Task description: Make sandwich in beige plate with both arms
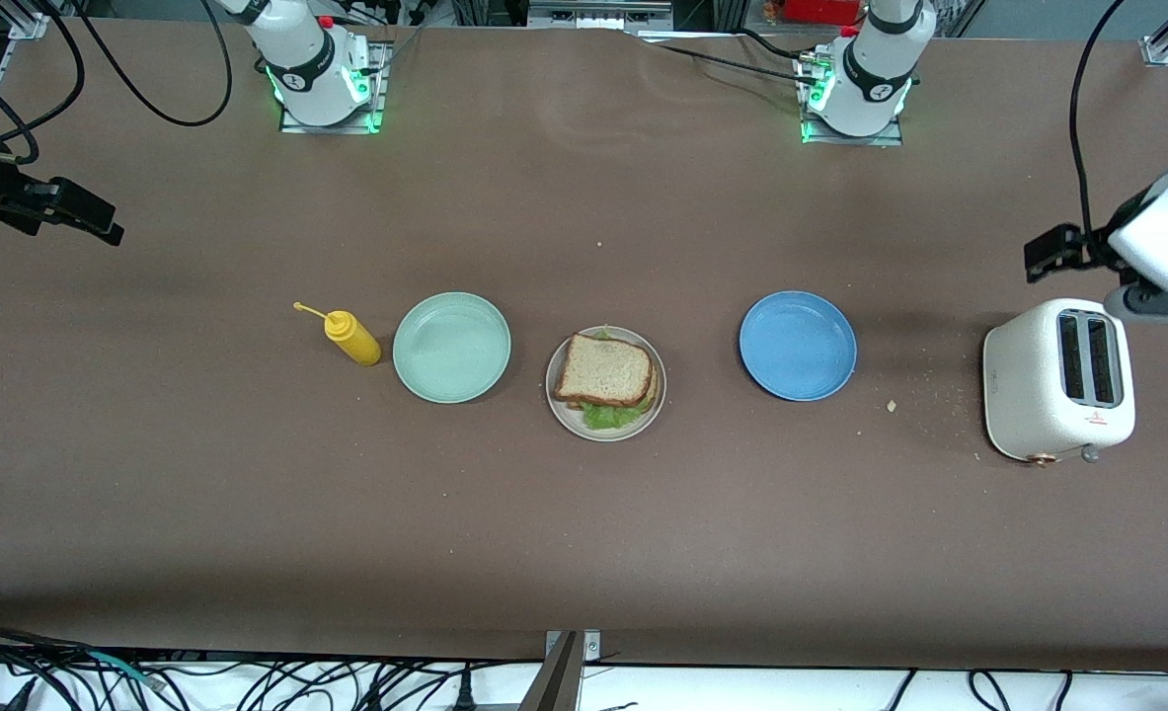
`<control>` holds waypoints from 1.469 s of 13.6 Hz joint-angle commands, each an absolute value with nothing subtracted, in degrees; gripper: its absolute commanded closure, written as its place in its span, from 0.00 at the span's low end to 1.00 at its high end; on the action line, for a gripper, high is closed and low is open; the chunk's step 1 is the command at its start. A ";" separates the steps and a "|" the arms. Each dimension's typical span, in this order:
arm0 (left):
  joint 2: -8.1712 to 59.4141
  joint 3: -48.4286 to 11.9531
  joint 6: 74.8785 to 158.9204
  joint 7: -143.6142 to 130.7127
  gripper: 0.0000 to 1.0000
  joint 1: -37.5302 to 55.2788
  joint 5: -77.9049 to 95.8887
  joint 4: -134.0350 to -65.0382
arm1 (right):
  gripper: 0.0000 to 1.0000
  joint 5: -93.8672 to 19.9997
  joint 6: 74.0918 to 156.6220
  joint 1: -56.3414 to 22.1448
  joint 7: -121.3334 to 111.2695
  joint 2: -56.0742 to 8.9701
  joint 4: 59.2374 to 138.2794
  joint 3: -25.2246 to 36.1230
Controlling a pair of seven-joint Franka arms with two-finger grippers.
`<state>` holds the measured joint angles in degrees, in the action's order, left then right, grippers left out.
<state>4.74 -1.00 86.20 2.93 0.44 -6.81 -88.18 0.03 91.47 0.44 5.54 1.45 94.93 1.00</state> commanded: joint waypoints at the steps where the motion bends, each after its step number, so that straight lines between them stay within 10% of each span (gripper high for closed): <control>1: 0.89 -1.49 84.56 3.08 0.00 0.35 -4.86 -91.05 | 0.00 -0.88 90.44 0.44 4.66 1.05 93.60 0.97; 20: -1.50 -0.35 88.86 0.09 0.00 1.58 -0.62 -89.56 | 0.00 -0.18 90.79 0.53 4.31 1.05 93.60 1.05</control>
